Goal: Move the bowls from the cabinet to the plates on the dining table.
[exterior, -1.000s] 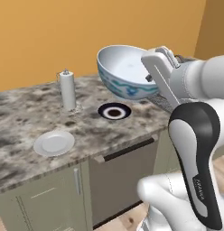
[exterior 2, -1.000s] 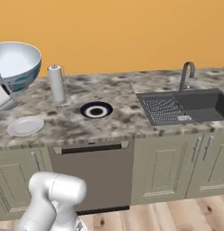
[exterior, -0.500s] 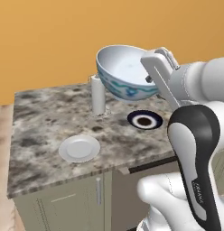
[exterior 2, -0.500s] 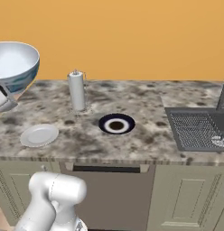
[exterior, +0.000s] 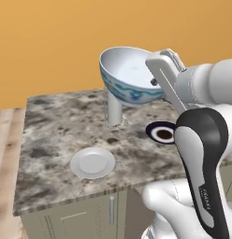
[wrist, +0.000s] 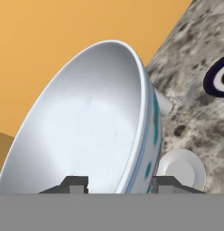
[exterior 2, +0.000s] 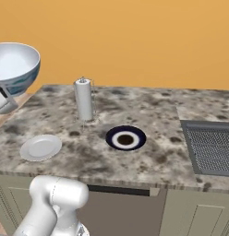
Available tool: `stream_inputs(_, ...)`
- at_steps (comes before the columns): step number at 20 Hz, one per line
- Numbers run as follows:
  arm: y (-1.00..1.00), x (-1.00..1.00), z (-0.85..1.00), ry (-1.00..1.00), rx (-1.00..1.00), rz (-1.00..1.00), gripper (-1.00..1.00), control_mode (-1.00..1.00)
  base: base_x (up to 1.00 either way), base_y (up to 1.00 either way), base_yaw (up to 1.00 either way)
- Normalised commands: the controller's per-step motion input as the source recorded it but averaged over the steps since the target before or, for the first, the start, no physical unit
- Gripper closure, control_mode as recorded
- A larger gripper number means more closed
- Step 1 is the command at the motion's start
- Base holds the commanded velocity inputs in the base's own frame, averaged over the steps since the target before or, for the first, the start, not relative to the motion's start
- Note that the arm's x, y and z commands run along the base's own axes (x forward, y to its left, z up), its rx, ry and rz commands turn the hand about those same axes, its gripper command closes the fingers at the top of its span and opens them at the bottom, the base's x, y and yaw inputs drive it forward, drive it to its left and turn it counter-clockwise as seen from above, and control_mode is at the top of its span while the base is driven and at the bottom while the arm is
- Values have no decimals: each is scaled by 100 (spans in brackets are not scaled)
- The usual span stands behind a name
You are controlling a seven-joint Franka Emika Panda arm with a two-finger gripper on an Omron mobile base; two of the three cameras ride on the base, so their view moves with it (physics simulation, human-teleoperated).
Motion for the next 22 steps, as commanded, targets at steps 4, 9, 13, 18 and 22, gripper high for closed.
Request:
stream_inputs(4, 0, 0, 0, 0, 0, 0, 100, 100, 0, 0, 0)
stream_inputs(9, 0, 0, 0, 0, 0, 0, 100, 100, 3, 0, 0)
stream_inputs(13, 0, 0, 0, 0, 0, 0, 100, 100, 10, 0, 0)
stream_inputs(18, 0, 9, 0, 0, 0, 0, 100, -100, 8, 0, 0)
stream_inputs(22, -1, 41, -14, 6, 0, 0, 100, -100, 0, 0, 0)
